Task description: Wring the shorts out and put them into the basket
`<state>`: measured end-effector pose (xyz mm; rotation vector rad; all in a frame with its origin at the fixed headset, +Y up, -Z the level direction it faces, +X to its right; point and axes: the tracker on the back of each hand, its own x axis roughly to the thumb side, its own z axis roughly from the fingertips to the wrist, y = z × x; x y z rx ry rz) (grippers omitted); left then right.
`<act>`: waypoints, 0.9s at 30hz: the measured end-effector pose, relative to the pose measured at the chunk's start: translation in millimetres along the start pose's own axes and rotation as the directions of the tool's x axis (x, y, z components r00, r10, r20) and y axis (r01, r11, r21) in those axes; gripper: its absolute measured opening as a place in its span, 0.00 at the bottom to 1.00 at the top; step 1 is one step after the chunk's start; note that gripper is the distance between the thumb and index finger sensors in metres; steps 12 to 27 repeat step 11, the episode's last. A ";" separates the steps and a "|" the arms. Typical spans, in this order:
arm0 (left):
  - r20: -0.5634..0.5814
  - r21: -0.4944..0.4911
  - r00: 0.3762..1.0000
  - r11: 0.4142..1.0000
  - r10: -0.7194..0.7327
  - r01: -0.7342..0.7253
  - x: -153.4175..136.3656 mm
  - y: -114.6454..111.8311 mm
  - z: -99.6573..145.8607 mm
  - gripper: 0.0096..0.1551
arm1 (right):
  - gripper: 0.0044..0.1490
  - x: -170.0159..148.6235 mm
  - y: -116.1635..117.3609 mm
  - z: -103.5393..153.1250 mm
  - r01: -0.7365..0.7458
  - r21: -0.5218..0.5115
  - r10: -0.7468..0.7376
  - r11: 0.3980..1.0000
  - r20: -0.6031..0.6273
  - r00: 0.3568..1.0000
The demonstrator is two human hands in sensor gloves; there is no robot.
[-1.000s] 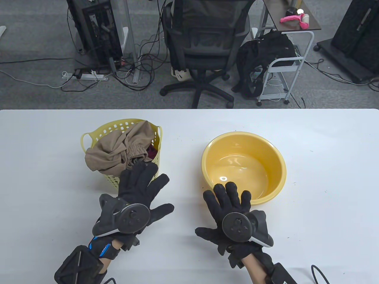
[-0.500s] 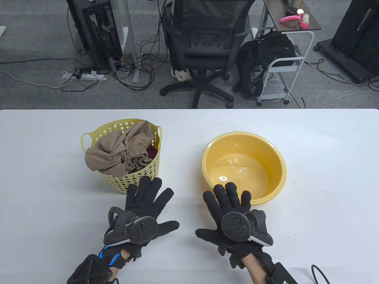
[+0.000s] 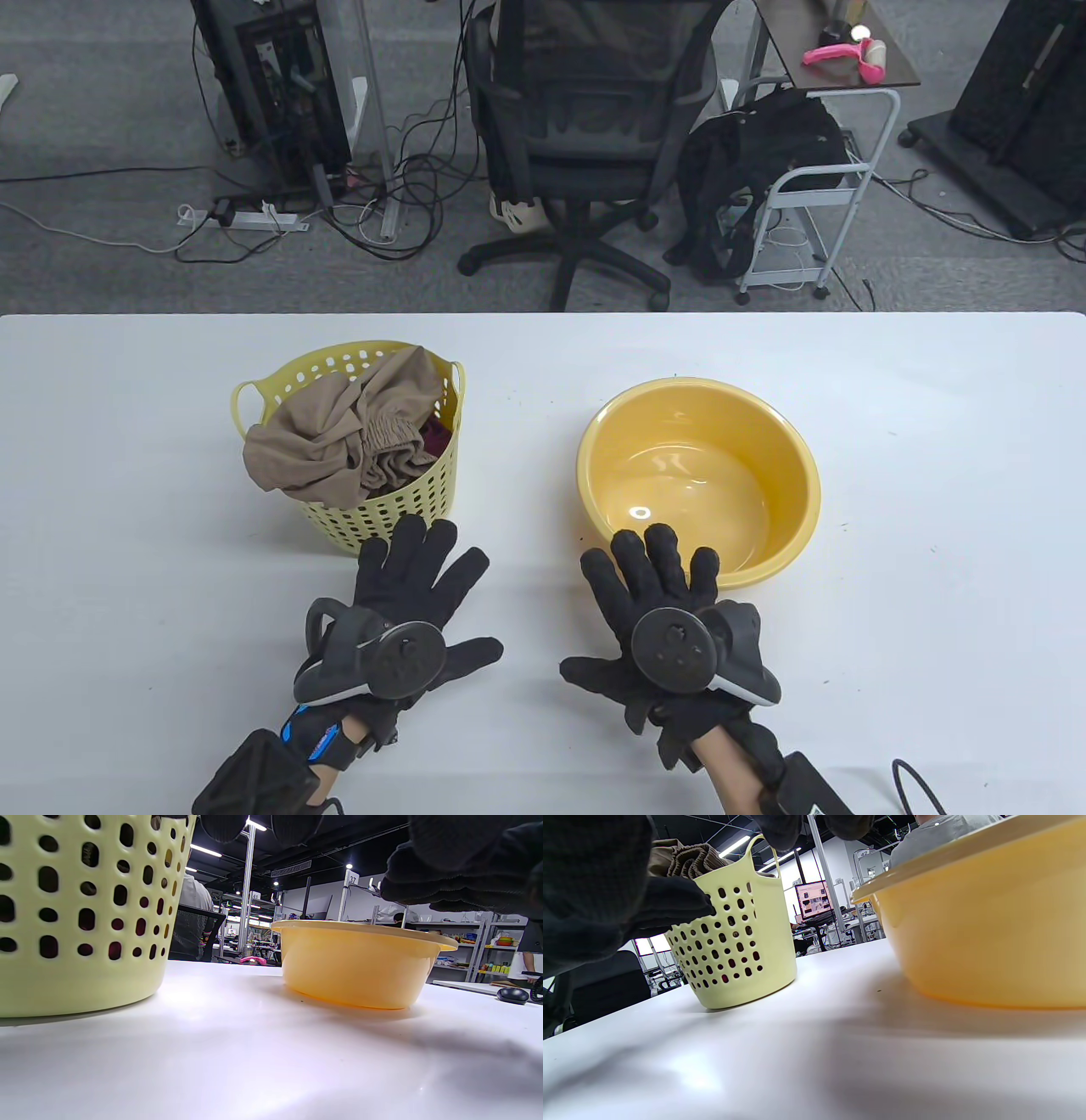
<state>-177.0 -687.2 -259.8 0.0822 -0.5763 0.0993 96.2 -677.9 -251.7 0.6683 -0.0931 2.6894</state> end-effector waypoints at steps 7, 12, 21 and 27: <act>0.011 -0.012 1.000 1.000 0.010 -0.010 0.7 -0.5 0.0 0.55 | 0.69 3.3 1.0 0.1 -0.004 0.003 0.003 1.000 0.013 1.000; 0.016 -0.015 1.000 1.000 0.014 -0.014 0.5 -0.9 0.3 0.55 | 0.69 3.9 1.2 0.1 -0.007 0.001 0.007 1.000 0.015 1.000; 0.016 -0.015 1.000 1.000 0.014 -0.014 0.5 -0.9 0.3 0.55 | 0.69 3.9 1.2 0.1 -0.007 0.001 0.007 1.000 0.015 1.000; 0.016 -0.015 1.000 1.000 0.014 -0.014 0.5 -0.9 0.3 0.55 | 0.69 3.9 1.2 0.1 -0.007 0.001 0.007 1.000 0.015 1.000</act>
